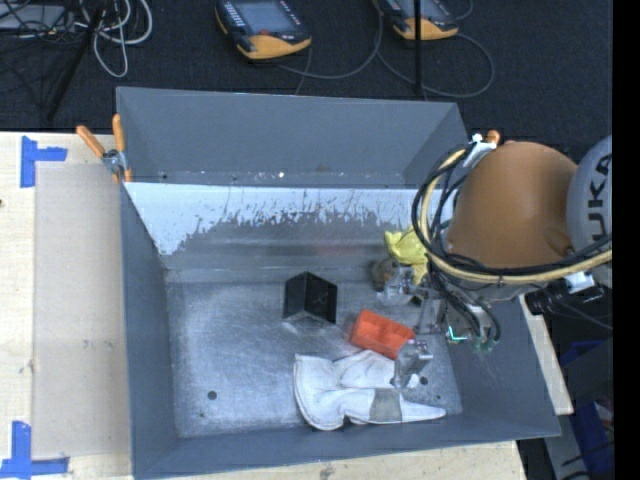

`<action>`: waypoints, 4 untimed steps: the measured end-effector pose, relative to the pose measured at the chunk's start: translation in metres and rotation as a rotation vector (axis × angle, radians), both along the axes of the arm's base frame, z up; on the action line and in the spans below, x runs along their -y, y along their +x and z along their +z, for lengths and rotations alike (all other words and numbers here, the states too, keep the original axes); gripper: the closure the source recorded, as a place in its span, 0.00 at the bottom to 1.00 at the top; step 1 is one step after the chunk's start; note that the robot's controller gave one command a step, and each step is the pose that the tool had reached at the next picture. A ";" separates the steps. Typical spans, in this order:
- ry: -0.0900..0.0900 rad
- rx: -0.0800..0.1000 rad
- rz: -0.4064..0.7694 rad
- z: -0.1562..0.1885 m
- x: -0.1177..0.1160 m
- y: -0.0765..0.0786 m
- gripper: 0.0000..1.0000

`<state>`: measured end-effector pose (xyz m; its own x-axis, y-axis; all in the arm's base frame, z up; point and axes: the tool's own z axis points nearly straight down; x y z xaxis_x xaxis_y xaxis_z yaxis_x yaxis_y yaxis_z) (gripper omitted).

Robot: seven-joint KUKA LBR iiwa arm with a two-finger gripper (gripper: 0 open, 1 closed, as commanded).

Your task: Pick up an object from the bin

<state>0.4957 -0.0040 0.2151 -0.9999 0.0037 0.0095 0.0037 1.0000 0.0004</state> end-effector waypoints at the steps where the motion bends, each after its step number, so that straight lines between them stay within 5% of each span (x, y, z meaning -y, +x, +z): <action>1: 0.000 0.007 0.000 0.003 0.000 0.002 0.00; 2: 0.000 0.011 0.104 -0.058 -0.055 -0.010 0.00; 3: -0.001 0.007 -0.115 -0.066 -0.076 -0.021 0.00; 4: -0.001 0.007 0.014 -0.069 -0.071 -0.023 0.00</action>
Offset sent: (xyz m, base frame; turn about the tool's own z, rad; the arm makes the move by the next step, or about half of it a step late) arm -0.0177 0.0914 -0.0979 -0.1692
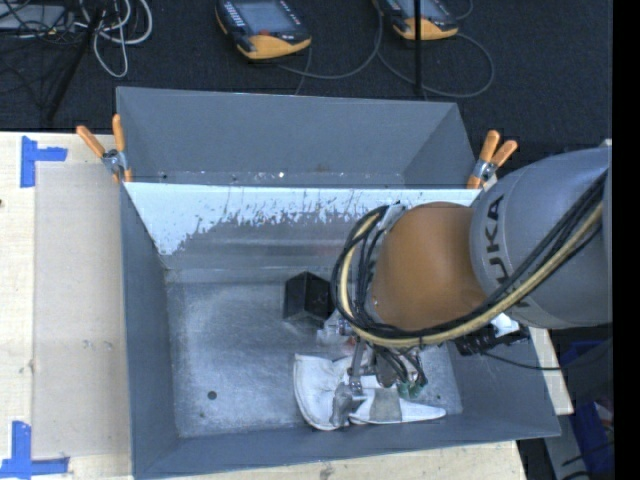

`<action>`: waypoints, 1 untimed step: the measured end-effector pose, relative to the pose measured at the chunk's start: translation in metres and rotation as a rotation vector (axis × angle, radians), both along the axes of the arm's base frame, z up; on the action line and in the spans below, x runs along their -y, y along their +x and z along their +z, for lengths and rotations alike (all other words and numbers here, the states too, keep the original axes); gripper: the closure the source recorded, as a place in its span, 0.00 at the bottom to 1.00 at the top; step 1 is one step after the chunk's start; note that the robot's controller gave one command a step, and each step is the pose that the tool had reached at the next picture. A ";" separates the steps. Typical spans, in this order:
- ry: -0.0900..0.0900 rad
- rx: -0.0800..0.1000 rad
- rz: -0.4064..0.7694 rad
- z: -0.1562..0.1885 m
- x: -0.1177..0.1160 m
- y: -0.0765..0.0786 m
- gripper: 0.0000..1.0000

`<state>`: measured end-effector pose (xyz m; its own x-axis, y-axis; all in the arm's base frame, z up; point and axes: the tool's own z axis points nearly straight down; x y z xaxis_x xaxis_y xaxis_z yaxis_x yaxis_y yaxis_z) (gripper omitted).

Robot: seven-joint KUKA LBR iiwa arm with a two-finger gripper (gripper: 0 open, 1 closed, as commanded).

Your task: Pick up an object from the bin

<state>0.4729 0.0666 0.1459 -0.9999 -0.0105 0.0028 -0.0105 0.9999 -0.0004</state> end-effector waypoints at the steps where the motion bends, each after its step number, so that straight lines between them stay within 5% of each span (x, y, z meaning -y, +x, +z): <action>1: 0.001 0.008 0.087 -0.050 0.020 0.000 0.00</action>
Offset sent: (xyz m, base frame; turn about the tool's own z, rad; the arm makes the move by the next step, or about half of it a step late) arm -0.0024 -0.0310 -0.0759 0.0355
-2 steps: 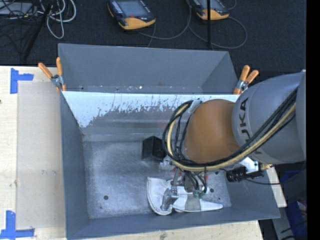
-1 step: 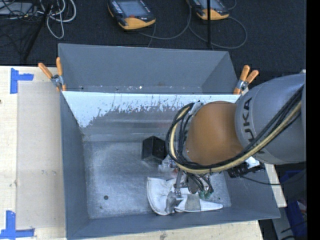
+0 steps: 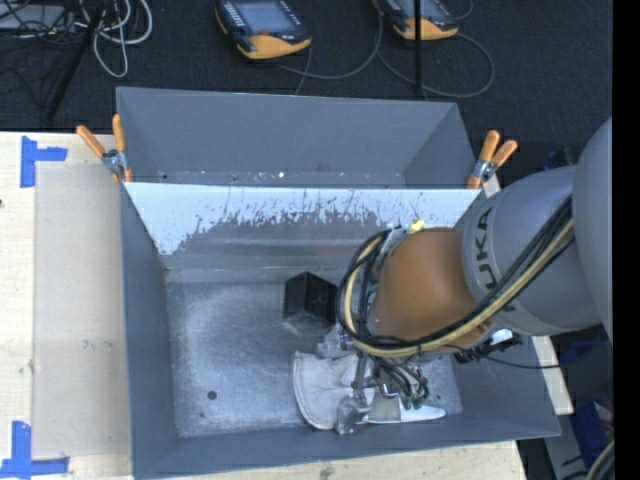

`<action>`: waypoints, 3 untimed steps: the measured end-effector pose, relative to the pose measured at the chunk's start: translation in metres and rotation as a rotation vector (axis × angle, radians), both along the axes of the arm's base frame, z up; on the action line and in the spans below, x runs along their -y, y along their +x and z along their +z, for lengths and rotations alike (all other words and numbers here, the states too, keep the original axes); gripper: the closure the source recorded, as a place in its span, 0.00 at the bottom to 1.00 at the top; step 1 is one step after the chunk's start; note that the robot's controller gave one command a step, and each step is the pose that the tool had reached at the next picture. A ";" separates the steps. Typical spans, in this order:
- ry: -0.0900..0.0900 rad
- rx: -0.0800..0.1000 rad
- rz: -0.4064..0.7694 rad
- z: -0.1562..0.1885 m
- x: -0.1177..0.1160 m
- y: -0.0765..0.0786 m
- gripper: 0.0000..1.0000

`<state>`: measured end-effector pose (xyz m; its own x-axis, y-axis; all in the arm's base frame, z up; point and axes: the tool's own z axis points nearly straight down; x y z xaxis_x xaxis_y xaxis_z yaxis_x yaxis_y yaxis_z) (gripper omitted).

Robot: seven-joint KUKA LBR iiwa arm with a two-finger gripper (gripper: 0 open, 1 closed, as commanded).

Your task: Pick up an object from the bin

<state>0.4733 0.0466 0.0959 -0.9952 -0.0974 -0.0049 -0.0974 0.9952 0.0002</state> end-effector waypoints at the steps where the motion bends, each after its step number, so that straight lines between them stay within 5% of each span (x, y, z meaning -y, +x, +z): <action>1: 0.004 0.019 -0.123 -0.021 0.009 0.004 1.00; 3: 0.003 0.011 -0.123 -0.019 0.009 0.003 1.00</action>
Offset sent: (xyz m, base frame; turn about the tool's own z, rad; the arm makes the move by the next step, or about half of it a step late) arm 0.0000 0.0000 0.0000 0.0000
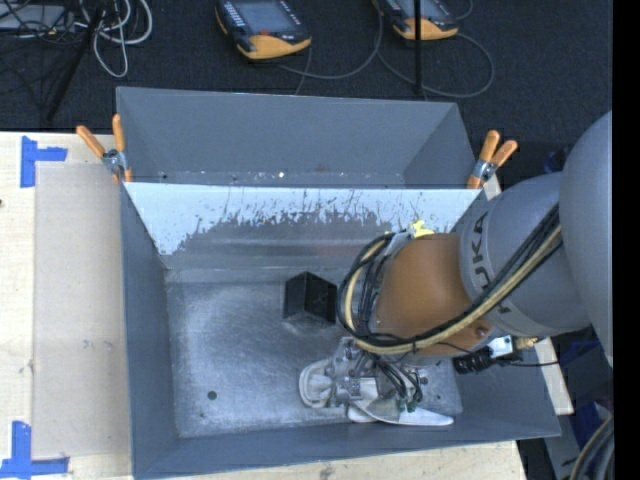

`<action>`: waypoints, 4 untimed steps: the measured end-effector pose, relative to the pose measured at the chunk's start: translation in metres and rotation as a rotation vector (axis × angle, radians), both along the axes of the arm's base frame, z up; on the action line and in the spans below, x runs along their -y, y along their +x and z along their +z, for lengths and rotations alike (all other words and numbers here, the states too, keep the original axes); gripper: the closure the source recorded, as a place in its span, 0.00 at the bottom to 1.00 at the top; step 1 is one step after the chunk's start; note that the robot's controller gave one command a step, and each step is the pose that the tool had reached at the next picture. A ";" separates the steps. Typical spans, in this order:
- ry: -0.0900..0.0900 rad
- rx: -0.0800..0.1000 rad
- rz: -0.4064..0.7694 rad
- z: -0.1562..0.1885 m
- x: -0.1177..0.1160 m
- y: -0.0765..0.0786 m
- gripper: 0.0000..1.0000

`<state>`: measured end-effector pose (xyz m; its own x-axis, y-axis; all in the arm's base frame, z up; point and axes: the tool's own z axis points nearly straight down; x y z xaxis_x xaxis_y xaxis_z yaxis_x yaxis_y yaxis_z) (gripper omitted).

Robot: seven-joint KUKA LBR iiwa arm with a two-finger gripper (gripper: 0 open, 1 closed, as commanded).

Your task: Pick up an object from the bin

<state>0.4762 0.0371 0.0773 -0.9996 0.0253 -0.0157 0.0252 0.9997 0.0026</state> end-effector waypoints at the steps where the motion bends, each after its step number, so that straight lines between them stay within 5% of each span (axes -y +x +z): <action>1: -0.001 -0.011 0.000 0.008 0.000 -0.002 1.00; 4: -0.002 -0.023 0.001 0.062 0.001 -0.004 1.00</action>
Offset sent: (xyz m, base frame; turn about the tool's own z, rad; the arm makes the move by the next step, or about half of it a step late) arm 0.0001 0.0000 0.0808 0.0000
